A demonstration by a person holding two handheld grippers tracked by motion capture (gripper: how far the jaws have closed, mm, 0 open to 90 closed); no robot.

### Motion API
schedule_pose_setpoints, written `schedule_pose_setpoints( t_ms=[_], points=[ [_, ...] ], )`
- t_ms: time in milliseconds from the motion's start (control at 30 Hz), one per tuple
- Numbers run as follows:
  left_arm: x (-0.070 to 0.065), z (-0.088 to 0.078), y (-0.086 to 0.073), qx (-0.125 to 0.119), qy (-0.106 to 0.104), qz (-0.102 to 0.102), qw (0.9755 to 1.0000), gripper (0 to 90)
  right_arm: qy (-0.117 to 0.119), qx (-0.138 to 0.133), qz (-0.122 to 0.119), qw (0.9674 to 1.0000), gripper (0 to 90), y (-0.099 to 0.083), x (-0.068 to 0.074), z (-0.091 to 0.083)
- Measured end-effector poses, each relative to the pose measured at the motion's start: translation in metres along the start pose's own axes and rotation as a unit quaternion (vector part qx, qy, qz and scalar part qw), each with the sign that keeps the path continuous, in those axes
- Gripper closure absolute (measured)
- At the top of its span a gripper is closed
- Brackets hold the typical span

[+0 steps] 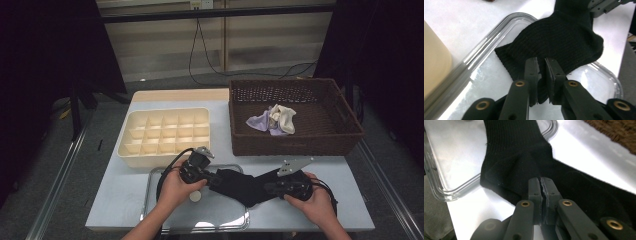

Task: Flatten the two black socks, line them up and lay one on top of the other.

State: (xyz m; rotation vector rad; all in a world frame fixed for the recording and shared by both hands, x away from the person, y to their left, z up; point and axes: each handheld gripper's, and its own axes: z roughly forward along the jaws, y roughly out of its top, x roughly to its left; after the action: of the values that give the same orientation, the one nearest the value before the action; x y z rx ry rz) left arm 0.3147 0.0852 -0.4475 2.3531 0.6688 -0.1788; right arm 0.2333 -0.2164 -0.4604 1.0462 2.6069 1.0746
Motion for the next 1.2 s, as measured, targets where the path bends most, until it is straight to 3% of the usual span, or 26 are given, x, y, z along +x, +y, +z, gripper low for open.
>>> schedule_pose_setpoints(
  t_ms=[33,67,167,333,400,500,533,733,867,933,1200],
  points=[
    [0.001,-0.001,0.0,-0.009,0.008,-0.002,0.9999,69.3,-0.002,0.002,0.002,1.0,84.6,0.0,0.0,0.0],
    [0.002,-0.002,0.0,-0.004,0.012,-0.001,0.9999,64.3,0.0,0.001,0.003,1.0,80.5,0.0,0.0,0.001],
    [0.003,-0.004,-0.001,-0.012,0.013,-0.011,0.9998,61.1,-0.005,-0.008,0.009,0.9999,72.7,0.0,-0.001,-0.001],
    [0.005,0.0,-0.002,-0.008,0.02,-0.019,0.9996,59.1,-0.034,-0.033,0.028,0.9985,64.6,0.0,-0.01,-0.012],
    [0.007,0.002,-0.003,-0.003,0.013,-0.022,0.9997,61.7,-0.055,-0.037,0.042,0.9969,64.5,-0.001,-0.014,-0.017],
    [0.008,0.005,-0.003,0.018,0.025,-0.011,0.9994,61.0,-0.071,-0.039,0.047,0.9956,63.2,-0.005,-0.022,-0.022],
    [0.008,0.007,-0.004,0.014,0.027,-0.018,0.9994,60.7,-0.077,-0.033,0.048,0.9953,63.2,-0.006,-0.024,-0.022],
    [0.009,0.009,-0.005,0.018,0.023,-0.024,0.9993,64.7,-0.103,0.002,0.052,0.9933,65.7,-0.017,-0.034,-0.013],
    [0.008,0.011,-0.004,0.018,0.022,-0.022,0.9993,69.7,-0.094,0.006,0.055,0.9941,84.3,-0.017,-0.035,-0.01],
    [0.008,0.01,-0.003,0.029,0.024,-0.012,0.9992,71.2,-0.094,0.01,0.052,0.9942,87.3,-0.015,-0.034,-0.01],
    [0.007,0.012,-0.003,0.027,0.02,-0.017,0.9993,73.2,-0.11,-0.024,0.048,0.9924,87.9,-0.003,-0.038,-0.02]
  ],
)
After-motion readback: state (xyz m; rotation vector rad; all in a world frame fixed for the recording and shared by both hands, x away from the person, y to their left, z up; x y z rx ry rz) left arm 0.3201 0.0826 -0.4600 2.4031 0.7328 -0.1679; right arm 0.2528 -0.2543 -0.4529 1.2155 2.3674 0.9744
